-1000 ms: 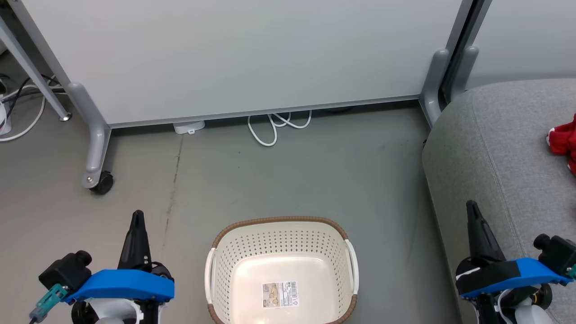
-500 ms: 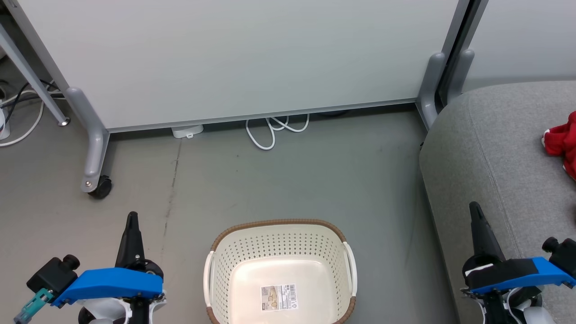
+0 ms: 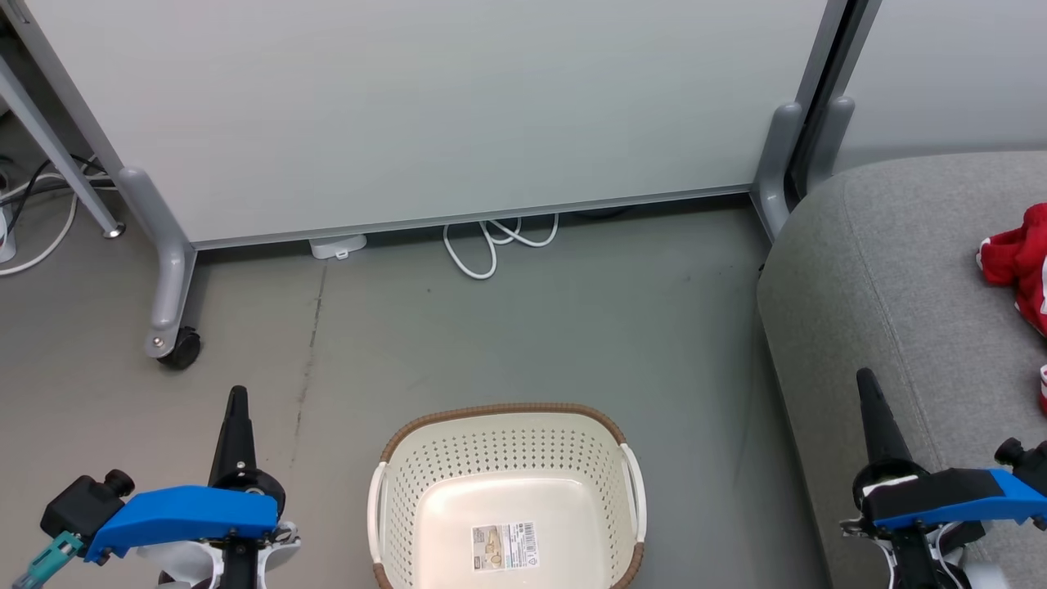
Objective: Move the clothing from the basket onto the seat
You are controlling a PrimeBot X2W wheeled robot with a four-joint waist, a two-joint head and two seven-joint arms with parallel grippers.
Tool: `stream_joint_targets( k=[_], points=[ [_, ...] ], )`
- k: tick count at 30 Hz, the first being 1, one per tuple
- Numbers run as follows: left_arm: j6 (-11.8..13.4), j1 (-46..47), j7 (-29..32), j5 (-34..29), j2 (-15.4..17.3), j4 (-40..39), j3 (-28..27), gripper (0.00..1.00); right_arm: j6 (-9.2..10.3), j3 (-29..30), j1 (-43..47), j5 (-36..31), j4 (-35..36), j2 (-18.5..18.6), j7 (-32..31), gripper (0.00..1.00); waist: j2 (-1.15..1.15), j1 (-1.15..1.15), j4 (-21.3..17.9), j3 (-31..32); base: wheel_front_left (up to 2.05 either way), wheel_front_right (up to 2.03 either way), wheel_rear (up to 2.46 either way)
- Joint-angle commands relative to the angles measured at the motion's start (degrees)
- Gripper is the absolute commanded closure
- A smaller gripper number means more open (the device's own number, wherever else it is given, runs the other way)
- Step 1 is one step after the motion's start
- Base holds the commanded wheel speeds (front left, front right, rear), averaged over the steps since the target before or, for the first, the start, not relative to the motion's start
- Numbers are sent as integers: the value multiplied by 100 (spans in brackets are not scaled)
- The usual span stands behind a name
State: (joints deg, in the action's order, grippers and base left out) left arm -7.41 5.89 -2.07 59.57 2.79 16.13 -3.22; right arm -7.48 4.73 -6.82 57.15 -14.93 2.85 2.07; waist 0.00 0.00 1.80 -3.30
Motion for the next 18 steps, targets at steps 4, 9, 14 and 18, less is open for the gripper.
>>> stream_joint_targets(
  k=[4,9,14,18],
  points=[
    [-7,80,89,348,31,-90,-67,100,-2,34,23,390,80,6,-94,100,0,0,-12,21,0,0,0],
    [-7,78,163,644,31,-104,-93,100,-2,48,30,705,82,6,-167,100,0,0,-25,44,0,0,0],
    [-8,76,244,928,31,-118,-116,100,-2,64,37,1005,86,6,-249,100,0,0,-38,67,0,0,0],
    [-8,74,303,1148,31,-128,-134,100,-2,74,43,1242,87,6,-306,100,0,0,-49,85,0,0,0]
  ],
)
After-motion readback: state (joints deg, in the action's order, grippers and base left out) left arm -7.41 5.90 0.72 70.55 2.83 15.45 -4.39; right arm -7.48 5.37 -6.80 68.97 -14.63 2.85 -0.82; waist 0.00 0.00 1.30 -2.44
